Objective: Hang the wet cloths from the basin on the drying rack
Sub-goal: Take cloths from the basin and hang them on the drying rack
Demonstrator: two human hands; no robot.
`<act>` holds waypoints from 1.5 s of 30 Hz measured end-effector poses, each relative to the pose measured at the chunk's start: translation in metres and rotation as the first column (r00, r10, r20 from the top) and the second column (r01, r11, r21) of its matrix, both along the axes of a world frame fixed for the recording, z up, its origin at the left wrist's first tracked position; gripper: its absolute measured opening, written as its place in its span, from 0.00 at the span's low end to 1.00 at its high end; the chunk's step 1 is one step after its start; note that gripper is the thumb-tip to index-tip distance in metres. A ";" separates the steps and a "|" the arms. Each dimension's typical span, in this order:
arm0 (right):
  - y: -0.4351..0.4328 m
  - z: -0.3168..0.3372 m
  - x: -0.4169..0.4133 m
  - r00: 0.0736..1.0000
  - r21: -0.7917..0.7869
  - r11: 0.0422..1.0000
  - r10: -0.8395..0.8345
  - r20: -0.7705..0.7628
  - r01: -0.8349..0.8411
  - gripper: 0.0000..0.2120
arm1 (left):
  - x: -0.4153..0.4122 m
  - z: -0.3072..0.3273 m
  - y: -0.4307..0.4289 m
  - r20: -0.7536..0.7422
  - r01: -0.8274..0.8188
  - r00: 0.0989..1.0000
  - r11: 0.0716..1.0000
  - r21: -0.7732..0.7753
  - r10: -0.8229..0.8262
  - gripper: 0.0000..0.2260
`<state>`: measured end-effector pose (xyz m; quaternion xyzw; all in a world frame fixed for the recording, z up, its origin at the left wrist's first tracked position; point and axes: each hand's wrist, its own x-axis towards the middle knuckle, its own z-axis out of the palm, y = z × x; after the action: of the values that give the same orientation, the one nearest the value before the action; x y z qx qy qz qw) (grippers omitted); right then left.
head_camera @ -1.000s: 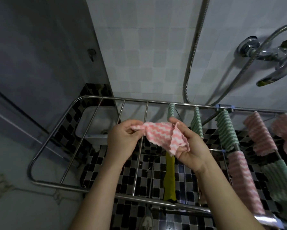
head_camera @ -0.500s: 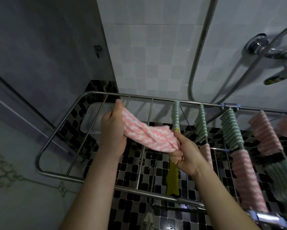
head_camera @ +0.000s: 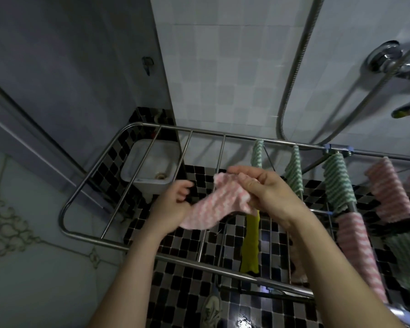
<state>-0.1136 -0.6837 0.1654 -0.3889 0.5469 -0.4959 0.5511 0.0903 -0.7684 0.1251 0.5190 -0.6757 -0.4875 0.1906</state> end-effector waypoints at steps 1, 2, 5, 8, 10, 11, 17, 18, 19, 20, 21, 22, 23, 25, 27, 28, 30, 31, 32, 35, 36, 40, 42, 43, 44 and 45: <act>-0.002 0.006 0.001 0.996 -0.007 0.998 0.060 -0.069 -0.061 0.14 | -0.003 -0.001 0.005 -0.059 0.158 0.986 0.987 -0.006 -0.158 0.21; -0.003 0.012 0.000 0.987 -0.013 0.993 0.117 -0.111 -0.119 0.15 | -0.009 0.003 0.009 -0.151 0.282 0.949 0.959 0.025 -0.275 0.22; -0.003 0.026 0.000 0.965 -0.036 0.967 0.250 -0.081 -0.253 0.19 | -0.020 0.004 0.019 -0.439 0.434 0.842 0.877 0.208 -0.312 0.24; 0.004 0.036 -0.005 0.928 -0.055 0.929 0.361 -0.094 -0.367 0.21 | -0.022 0.000 0.021 -0.569 0.441 0.804 0.814 0.377 -0.172 0.24; 0.007 0.040 -0.007 0.898 -0.073 0.898 0.423 -0.118 -0.433 0.21 | -0.022 -0.010 0.022 -0.593 0.427 0.793 0.819 0.382 -0.137 0.24; 0.008 0.040 -0.007 0.892 -0.083 0.890 0.440 -0.105 -0.448 0.21 | -0.022 -0.014 0.024 -0.598 0.417 0.793 0.818 0.396 -0.115 0.22; 0.012 0.023 -0.009 0.929 -0.054 0.928 0.369 -0.010 -0.369 0.24 | -0.009 -0.027 0.033 -0.533 0.261 0.839 0.778 0.572 0.110 0.07; 0.014 0.021 -0.010 0.931 -0.046 0.930 0.364 -0.033 -0.365 0.26 | -0.006 -0.026 0.033 -0.567 0.289 0.818 0.785 0.548 0.095 0.08; 0.015 0.020 -0.011 0.930 -0.038 0.932 0.356 -0.089 -0.360 0.28 | -0.003 -0.024 0.032 -0.589 0.301 0.805 0.806 0.510 0.072 0.08; 0.017 0.018 -0.010 0.923 -0.021 0.936 0.342 -0.179 -0.351 0.29 | 0.000 -0.022 0.031 -0.586 0.287 0.808 0.828 0.482 0.061 0.07; 0.018 0.015 -0.009 0.900 0.012 0.945 0.316 -0.301 -0.328 0.31 | 0.003 -0.020 0.030 -0.553 0.249 0.832 0.866 0.433 0.037 0.06; 0.019 0.013 -0.007 0.861 0.056 0.953 0.293 -0.417 -0.297 0.31 | 0.006 -0.015 0.028 -0.491 0.201 0.871 0.914 0.354 -0.002 0.07; 0.019 0.008 -0.005 0.805 0.102 0.958 0.280 -0.522 -0.267 0.31 | 0.011 -0.013 0.025 -0.393 0.162 0.918 0.958 0.236 -0.058 0.09; 0.020 0.000 -0.002 0.669 0.148 0.959 0.274 -0.691 -0.240 0.23 | 0.022 -0.006 0.021 -0.213 0.137 0.968 0.991 0.001 -0.133 0.10; 0.023 -0.004 0.001 0.579 0.139 0.962 0.252 -0.775 -0.233 0.08 | 0.031 0.003 0.018 -0.137 0.093 0.984 0.986 -0.136 -0.112 0.10; 0.025 -0.005 0.002 0.578 0.134 0.962 0.251 -0.777 -0.238 0.03 | 0.035 0.008 0.018 -0.137 0.071 0.986 0.983 -0.168 -0.095 0.09; 0.031 -0.004 0.003 0.670 0.106 0.958 0.262 -0.695 -0.265 0.04 | 0.040 0.017 0.020 -0.182 0.038 0.980 0.978 -0.206 -0.077 0.08; 0.034 -0.003 0.004 0.762 0.082 0.956 0.275 -0.587 -0.281 0.03 | 0.041 0.020 0.021 -0.227 0.015 0.972 0.980 -0.198 -0.061 0.07; 0.037 0.001 0.005 0.852 0.059 0.956 0.284 -0.440 -0.288 0.03 | 0.042 0.023 0.022 -0.266 -0.006 0.963 0.984 -0.177 -0.042 0.07; 0.035 -0.008 0.005 0.964 0.066 0.971 0.237 -0.123 -0.230 0.10 | 0.038 0.021 0.015 -0.276 -0.033 0.961 0.992 -0.119 -0.001 0.04; 0.033 -0.016 0.007 0.975 0.107 0.974 0.207 -0.081 -0.198 0.10 | 0.034 0.015 0.011 -0.238 -0.050 0.971 0.994 -0.093 0.026 0.03; 0.006 -0.069 0.020 0.967 0.344 0.939 0.058 -0.249 0.033 0.04 | 0.009 -0.033 -0.016 -0.098 -0.135 0.986 0.991 -0.014 0.133 0.04; -0.007 -0.091 0.026 0.905 0.369 0.919 0.035 -0.425 0.138 0.04 | -0.004 -0.055 -0.025 -0.082 -0.148 0.985 0.988 0.042 0.151 0.03; -0.011 -0.098 0.028 0.872 0.370 0.913 0.035 -0.489 0.171 0.08 | -0.007 -0.060 -0.026 -0.088 -0.151 0.983 0.984 0.095 0.159 0.02; -0.016 -0.104 0.029 0.846 0.385 0.903 0.048 -0.532 0.191 0.10 | -0.009 -0.066 -0.029 -0.096 -0.142 0.983 0.977 0.159 0.158 0.05; -0.019 -0.107 0.031 0.819 0.403 0.894 0.077 -0.568 0.195 0.12 | -0.009 -0.069 -0.031 -0.111 -0.114 0.984 0.971 0.211 0.140 0.08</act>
<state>-0.0824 -0.7025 0.0587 -0.3654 0.7966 -0.2362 0.4197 0.0814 -0.7997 0.0560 0.5466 -0.5742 -0.5726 0.2091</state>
